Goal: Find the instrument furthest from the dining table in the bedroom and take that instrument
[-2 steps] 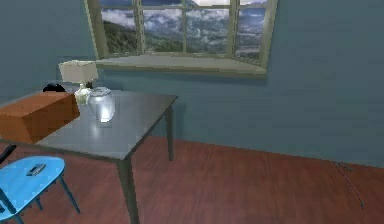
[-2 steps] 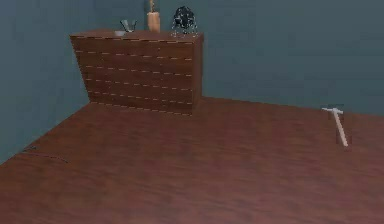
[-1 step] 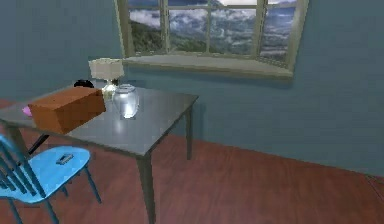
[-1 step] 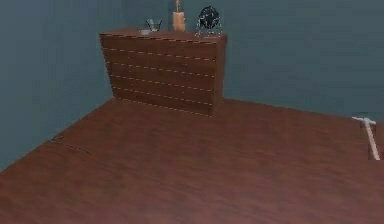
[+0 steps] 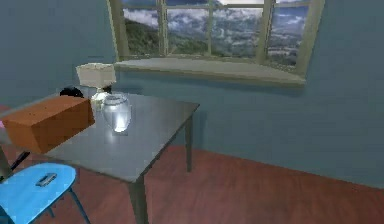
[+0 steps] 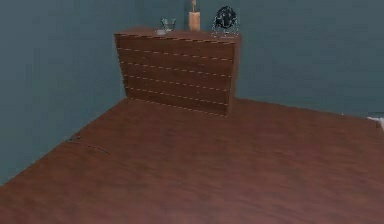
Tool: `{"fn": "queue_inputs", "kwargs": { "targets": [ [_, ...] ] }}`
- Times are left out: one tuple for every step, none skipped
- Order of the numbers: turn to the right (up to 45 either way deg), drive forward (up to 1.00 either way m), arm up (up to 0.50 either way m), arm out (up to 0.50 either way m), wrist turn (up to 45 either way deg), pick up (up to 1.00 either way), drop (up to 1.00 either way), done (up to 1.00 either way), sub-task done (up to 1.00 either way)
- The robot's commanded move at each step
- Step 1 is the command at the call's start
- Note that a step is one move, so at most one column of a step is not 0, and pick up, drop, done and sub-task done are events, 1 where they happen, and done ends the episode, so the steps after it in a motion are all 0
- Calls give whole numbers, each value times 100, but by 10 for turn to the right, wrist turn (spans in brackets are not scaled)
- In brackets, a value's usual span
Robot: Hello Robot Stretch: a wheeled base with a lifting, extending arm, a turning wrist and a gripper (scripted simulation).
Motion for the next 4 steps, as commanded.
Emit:
{"fn": "queue_inputs", "kwargs": {
  "targets": [
    [-450, 0, 0, 0, 0, 0, 0, 0, 0],
    [-300, 0, 0, 0, 0, 0, 0, 0, 0],
    [0, 50, 0, 0, 0, 0, 0, 0, 0],
    [450, 0, 0, 0, 0, 0, 0, 0, 0]
  ]
}}
